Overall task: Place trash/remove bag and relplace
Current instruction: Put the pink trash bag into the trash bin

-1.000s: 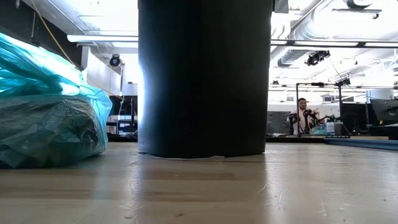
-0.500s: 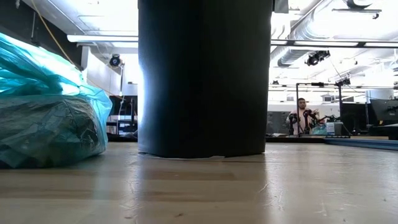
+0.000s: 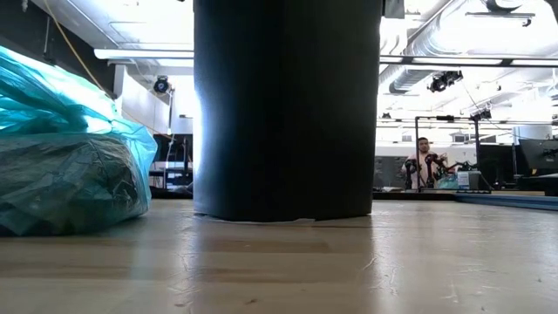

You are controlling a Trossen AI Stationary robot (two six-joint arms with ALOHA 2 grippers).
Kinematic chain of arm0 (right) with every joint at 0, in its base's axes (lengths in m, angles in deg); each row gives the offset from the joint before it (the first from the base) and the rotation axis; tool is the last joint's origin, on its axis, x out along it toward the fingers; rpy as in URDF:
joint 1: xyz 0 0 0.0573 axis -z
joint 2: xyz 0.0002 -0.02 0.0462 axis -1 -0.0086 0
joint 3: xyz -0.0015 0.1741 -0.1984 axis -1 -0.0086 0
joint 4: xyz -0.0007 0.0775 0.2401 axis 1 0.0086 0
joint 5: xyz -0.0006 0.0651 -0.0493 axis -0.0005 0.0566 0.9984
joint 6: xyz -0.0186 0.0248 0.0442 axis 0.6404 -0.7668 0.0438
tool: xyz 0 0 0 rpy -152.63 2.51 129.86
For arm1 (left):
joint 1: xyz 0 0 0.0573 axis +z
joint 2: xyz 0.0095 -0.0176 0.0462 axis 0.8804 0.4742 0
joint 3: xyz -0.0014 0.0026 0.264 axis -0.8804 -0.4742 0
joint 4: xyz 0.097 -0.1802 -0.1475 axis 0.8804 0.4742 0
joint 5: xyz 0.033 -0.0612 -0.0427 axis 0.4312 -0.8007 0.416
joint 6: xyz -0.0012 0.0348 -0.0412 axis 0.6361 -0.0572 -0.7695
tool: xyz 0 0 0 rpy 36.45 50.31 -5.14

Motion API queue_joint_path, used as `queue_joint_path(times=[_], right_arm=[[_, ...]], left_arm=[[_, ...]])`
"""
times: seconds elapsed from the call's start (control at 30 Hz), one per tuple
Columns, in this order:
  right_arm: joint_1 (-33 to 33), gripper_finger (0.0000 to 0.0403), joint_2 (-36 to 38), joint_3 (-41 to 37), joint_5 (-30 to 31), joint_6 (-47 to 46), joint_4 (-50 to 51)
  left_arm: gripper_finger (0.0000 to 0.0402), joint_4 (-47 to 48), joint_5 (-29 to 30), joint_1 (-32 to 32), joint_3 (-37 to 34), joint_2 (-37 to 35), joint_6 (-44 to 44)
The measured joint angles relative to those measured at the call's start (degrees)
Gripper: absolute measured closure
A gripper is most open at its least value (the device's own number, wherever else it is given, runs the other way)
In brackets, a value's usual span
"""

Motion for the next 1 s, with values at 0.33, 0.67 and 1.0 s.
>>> queue_joint_path(times=[0.33, 0.67, 1.0], right_arm=[[2.94, 0.0403, -4.34, 0.0, -7.98, -5.41, 0.99], [2.91, 0.0403, -6.23, -1.9, -1.53, -3.49, 7.03], [-1.07, 0.0403, -6.02, -10.51, 3.03, -0.34, 5.59]], left_arm=[[0.0293, 0.09, 0.0, 0.02, 0.0, 0.0, 0.97], [0.0293, 0.09, -0.02, 0.04, 0.0, 0.11, 1.49], [0.0293, -0.1, -0.42, 0.04, 0.0, 0.55, 1.49]])
